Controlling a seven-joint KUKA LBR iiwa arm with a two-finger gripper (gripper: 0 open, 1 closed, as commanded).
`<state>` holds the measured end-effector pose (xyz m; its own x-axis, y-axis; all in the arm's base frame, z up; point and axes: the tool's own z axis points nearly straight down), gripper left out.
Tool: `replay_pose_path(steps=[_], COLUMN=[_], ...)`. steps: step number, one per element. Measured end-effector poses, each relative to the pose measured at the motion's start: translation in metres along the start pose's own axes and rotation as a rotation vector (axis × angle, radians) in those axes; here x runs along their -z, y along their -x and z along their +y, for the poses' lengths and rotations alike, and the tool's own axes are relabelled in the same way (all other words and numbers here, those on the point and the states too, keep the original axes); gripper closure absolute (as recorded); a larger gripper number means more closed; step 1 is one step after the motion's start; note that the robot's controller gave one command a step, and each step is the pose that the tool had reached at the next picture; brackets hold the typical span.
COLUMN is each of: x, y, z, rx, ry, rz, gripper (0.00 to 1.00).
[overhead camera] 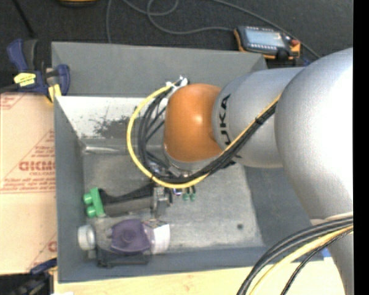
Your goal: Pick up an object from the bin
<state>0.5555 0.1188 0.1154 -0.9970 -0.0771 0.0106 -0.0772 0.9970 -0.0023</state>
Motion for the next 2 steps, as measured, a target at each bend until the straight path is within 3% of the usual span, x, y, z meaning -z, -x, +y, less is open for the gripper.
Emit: replay_pose_path(steps=[1, 2], x=[0.063, 0.134], y=[-0.027, -0.033], z=[-0.031, -0.037], rx=[0.034, 0.017], ry=[0.002, -0.001], rz=[0.000, -0.003], gripper=[1.00, 1.00])
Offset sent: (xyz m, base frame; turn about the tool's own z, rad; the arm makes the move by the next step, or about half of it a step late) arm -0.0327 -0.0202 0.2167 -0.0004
